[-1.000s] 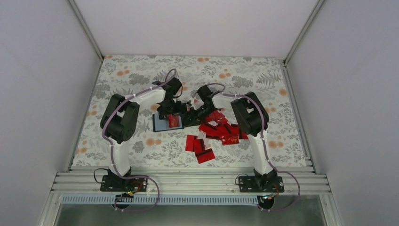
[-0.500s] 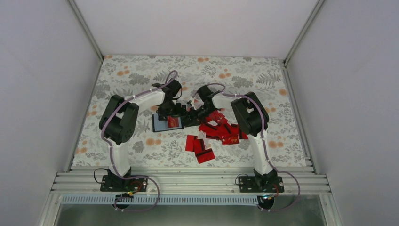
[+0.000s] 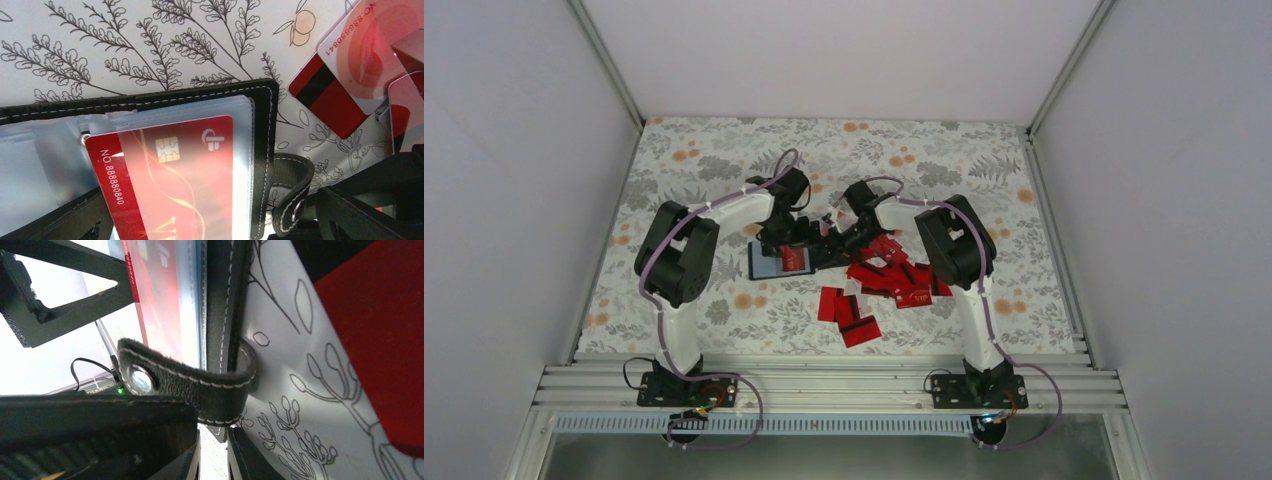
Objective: Put the credit cards into the card holder
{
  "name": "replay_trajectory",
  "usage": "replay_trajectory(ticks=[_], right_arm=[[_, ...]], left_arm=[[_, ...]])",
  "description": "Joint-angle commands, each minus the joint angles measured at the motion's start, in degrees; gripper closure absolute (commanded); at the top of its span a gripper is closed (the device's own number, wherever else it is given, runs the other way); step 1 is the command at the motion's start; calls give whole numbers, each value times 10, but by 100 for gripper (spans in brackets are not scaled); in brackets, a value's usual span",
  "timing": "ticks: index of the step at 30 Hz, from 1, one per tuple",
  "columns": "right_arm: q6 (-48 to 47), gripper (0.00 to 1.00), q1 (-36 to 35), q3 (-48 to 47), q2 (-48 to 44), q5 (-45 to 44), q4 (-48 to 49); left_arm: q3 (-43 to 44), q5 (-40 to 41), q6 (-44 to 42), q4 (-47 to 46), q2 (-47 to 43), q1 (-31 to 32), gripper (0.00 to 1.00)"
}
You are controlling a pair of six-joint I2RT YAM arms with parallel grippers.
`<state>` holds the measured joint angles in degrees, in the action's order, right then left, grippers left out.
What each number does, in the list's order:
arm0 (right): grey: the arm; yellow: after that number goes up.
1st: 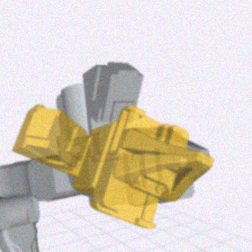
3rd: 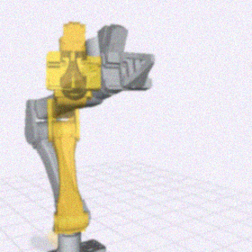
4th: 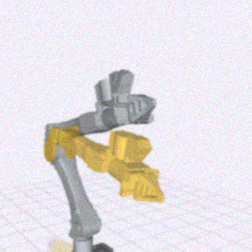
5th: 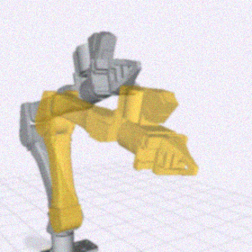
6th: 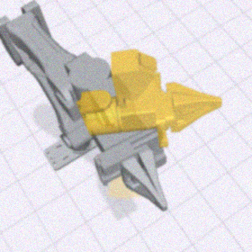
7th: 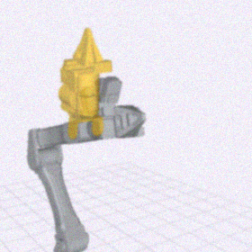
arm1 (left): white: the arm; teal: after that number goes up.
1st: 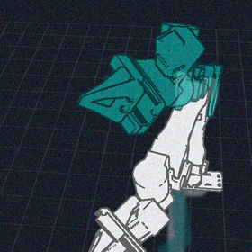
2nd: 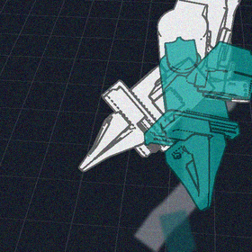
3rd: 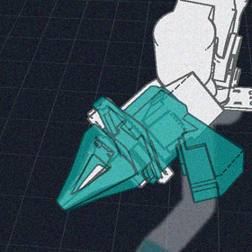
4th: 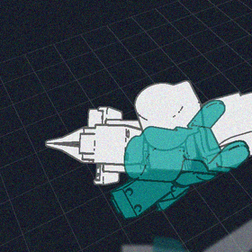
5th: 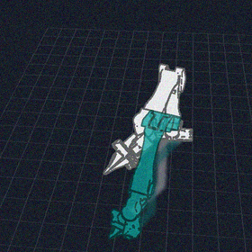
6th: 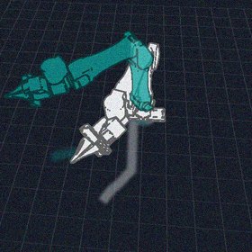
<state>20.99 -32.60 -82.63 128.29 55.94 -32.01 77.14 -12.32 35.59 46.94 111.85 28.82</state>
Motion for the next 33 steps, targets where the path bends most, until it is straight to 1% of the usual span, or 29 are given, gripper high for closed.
replay_trajectory(ticks=[1, 5, 9, 17, 20, 23, 28, 33], right_arm=[[8, 85, -4, -14, -8, -20, 51], [6, 85, -4, -14, -9, -22, 49], [0, 85, -4, -17, -9, -26, 43], [-21, 85, -2, -21, -5, -37, 24], [-25, 85, -2, -20, -4, -40, 19], [-28, 85, -2, -20, -6, -46, 13], [-35, 85, -2, -19, -10, -59, 6], [-51, 84, -2, -22, -19, -73, -4]], left_arm=[[14, -137, 9, -42, 7, 27, 1], [22, -146, 8, -38, -1, 26, 1], [6, -136, 9, -40, -26, 22, 0], [-55, -79, 2, -52, -123, 0, 0], [-73, -60, -22, -43, -162, -13, 0], [-111, -51, -58, -40, -196, -39, 1], [-212, -86, -126, -75, -254, -103, 6], [-278, -106, -138, -116, -293, -151, 7]])
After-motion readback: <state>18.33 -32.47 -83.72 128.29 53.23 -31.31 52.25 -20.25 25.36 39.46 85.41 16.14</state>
